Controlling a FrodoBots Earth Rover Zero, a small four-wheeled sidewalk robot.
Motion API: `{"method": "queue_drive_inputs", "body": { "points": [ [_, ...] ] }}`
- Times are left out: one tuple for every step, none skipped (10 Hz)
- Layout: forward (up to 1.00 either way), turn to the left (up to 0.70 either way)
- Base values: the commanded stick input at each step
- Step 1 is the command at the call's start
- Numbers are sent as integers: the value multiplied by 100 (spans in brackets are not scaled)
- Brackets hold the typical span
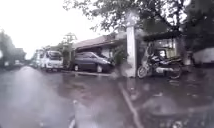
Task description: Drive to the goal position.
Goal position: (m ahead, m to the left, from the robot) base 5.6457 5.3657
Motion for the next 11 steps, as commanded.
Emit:
{"method": "queue_drive_inputs", "body": {
  "points": [
    [100, 2],
    [100, 0],
    [100, 0],
    [100, 0],
    [100, 0],
    [100, 0],
    [100, 0],
    [100, 0],
    [100, 0],
    [100, 0],
    [100, 0]
  ]
}}
